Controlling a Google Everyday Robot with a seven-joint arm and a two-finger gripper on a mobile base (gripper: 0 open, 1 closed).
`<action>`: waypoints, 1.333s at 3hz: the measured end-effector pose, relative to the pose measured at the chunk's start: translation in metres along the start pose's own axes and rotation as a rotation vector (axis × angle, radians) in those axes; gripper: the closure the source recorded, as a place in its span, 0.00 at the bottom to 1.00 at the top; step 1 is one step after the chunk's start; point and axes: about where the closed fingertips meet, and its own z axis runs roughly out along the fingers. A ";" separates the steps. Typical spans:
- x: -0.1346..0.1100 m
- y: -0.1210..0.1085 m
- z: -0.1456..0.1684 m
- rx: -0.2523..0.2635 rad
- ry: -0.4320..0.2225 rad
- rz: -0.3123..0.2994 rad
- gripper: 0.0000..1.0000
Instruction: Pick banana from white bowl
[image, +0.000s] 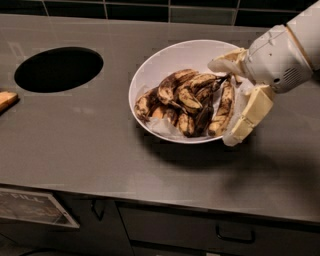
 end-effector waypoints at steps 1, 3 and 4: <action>-0.001 0.000 0.003 -0.012 -0.006 -0.002 0.00; -0.003 0.001 0.007 -0.025 -0.011 -0.008 0.43; -0.003 0.001 0.007 -0.025 -0.011 -0.008 0.66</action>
Offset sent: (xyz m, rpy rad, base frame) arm -0.0001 0.0100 -0.0101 0.0173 0.0330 0.0497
